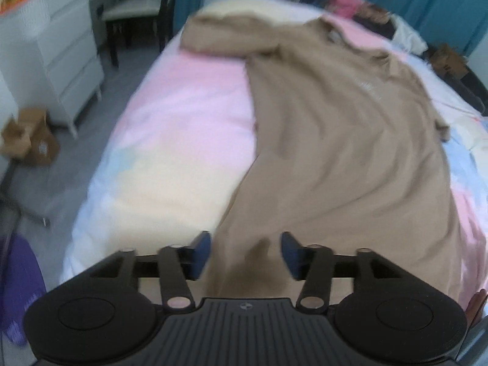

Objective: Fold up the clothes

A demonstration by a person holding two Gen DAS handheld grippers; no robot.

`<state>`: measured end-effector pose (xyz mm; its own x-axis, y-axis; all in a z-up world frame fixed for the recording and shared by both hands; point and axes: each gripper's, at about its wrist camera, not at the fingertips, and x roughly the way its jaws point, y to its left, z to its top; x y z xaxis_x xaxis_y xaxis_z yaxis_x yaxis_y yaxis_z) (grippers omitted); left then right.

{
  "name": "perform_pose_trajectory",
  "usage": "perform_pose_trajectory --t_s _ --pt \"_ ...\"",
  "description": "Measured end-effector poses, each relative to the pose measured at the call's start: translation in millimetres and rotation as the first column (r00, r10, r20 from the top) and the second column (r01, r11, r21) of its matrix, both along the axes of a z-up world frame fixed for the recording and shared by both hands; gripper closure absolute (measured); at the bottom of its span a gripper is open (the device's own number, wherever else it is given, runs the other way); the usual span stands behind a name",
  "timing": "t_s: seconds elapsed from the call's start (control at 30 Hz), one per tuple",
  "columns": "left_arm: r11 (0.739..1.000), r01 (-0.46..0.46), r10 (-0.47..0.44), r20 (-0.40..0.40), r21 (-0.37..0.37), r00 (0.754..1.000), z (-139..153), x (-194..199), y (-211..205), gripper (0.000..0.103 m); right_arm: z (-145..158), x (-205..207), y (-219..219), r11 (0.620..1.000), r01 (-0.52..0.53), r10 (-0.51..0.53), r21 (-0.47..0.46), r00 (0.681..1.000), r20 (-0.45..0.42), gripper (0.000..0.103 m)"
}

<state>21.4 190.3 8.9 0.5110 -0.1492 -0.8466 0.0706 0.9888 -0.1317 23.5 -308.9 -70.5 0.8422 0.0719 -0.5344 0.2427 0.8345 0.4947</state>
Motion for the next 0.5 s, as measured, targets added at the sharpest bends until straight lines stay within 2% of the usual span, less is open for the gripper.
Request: perform_pose_trajectory --t_s 0.07,0.13,0.2,0.27,0.33,0.4,0.47,0.5 --pt "1.0 0.021 -0.021 0.084 0.006 0.996 15.3 -8.6 -17.4 0.021 3.5 -0.2 2.3 1.0 0.0 0.001 -0.022 0.999 0.032 0.025" --pt "0.999 0.046 -0.045 0.164 0.0 0.985 29.3 -15.2 -35.8 0.021 7.5 -1.9 4.8 0.999 0.003 0.0 -0.046 0.998 0.067 0.025" --pt "0.996 0.078 -0.066 0.228 -0.041 0.971 39.3 -14.8 -58.1 0.02 12.4 -4.3 8.4 0.998 -0.008 0.015 -0.064 0.994 0.112 0.025" --pt "0.993 0.084 -0.06 0.266 -0.078 0.962 45.5 -11.1 -79.2 0.013 16.8 -7.0 12.4 0.995 -0.011 0.025 -0.095 0.989 0.143 0.025" --pt "0.989 0.11 -0.076 0.291 -0.104 0.954 51.1 -6.4 -104.6 0.012 20.4 -9.4 15.8 0.992 -0.009 0.031 -0.13 0.985 0.167 0.025" --pt "0.984 0.142 -0.101 0.321 -0.107 0.942 55.5 -4.6 -131.0 0.009 22.8 -11.3 18.7 0.986 0.0 0.031 -0.167 0.982 0.185 0.025" --pt "0.983 0.164 -0.122 0.367 -0.086 0.922 60.9 -4.4 -151.7 0.001 24.5 -12.7 20.2 0.981 0.01 0.029 -0.194 0.98 0.198 0.025" --pt "0.982 0.175 -0.134 0.391 -0.072 0.911 63.7 -4.6 -162.2 0.0 24.5 -12.9 19.7 0.98 0.014 0.027 -0.197 0.979 0.201 0.025"
